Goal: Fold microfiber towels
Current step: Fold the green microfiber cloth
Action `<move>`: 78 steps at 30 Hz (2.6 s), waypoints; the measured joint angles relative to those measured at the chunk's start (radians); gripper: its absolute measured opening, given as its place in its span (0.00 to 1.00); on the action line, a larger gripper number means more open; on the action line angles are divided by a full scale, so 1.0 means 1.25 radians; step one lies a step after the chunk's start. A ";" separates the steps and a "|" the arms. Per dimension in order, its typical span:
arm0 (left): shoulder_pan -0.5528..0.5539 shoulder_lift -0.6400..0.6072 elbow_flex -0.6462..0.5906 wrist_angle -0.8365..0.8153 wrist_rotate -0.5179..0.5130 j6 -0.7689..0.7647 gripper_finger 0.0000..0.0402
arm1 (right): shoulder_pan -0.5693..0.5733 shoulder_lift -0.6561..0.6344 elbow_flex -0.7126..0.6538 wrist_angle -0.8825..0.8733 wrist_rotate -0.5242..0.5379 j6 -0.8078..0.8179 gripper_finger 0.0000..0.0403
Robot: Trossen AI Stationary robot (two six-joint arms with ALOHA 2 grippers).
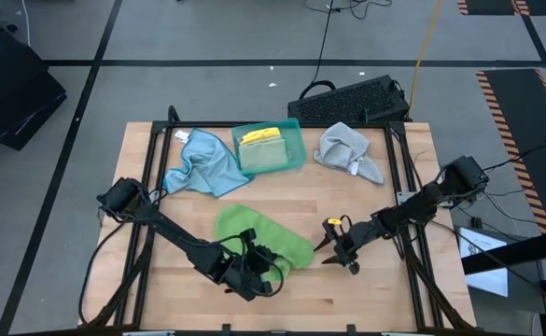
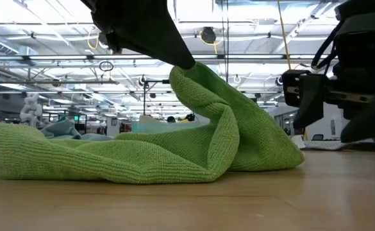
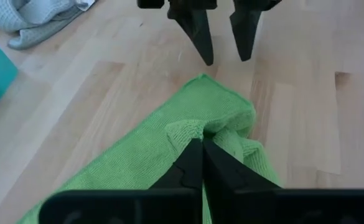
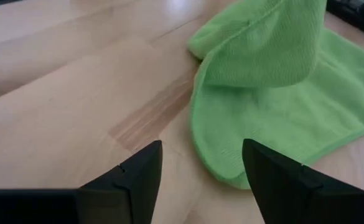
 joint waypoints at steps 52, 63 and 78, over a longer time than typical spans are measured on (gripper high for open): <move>0.094 0.034 -0.123 0.238 0.032 -0.362 0.60 | -0.039 -0.127 0.086 -0.380 0.163 0.165 0.01; 0.191 0.127 -0.121 0.317 0.205 -0.501 0.60 | -0.035 -0.129 0.086 -0.382 0.160 0.185 0.01; 0.194 0.106 -0.123 0.343 0.264 -0.217 0.11 | -0.035 -0.129 0.086 -0.385 0.159 0.179 0.01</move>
